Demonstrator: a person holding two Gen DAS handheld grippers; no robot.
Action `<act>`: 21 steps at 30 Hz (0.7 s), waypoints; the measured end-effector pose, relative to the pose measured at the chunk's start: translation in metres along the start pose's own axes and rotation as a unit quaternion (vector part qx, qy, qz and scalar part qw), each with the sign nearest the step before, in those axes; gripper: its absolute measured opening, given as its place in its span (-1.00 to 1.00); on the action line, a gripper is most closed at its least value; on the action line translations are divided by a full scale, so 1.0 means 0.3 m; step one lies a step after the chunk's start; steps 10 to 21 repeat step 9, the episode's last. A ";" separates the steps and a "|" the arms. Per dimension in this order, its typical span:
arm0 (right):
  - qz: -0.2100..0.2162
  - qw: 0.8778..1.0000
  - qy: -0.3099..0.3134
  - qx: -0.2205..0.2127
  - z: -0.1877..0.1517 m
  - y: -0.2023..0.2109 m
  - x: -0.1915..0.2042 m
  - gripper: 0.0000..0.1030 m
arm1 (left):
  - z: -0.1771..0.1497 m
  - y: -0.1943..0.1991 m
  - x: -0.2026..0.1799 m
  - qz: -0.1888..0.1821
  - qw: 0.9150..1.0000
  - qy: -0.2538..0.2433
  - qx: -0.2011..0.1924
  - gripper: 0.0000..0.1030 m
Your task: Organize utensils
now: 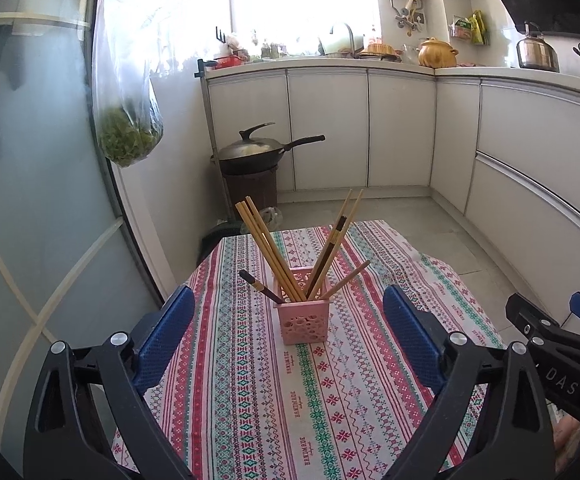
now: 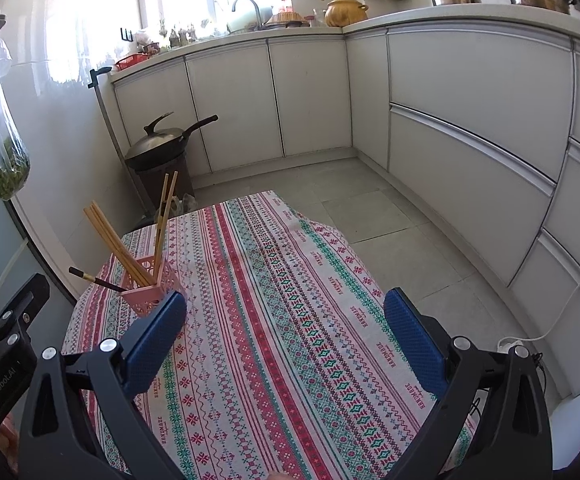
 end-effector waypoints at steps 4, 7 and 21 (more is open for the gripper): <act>-0.001 1.000 0.000 0.000 0.002 0.000 -0.001 0.87 | 0.003 -0.012 0.006 -0.004 1.000 0.014 0.019 0.86; -0.002 1.000 -0.001 -0.001 0.002 0.001 -0.005 0.87 | 0.007 -0.008 0.008 -0.001 1.000 0.016 0.018 0.86; -0.002 1.000 -0.002 -0.001 0.002 0.002 -0.006 0.87 | 0.005 -0.011 0.009 -0.001 1.000 0.018 0.022 0.86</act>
Point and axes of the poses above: each gripper's, at about its wrist camera, not at the fingertips, and y roughly against the way its jaws point, x to its left, z to its top, the point moved 2 cm from there along -y, roughly the way its jaws point, and after that the axes turned 13 degrees about y, right-handed, at the moved point
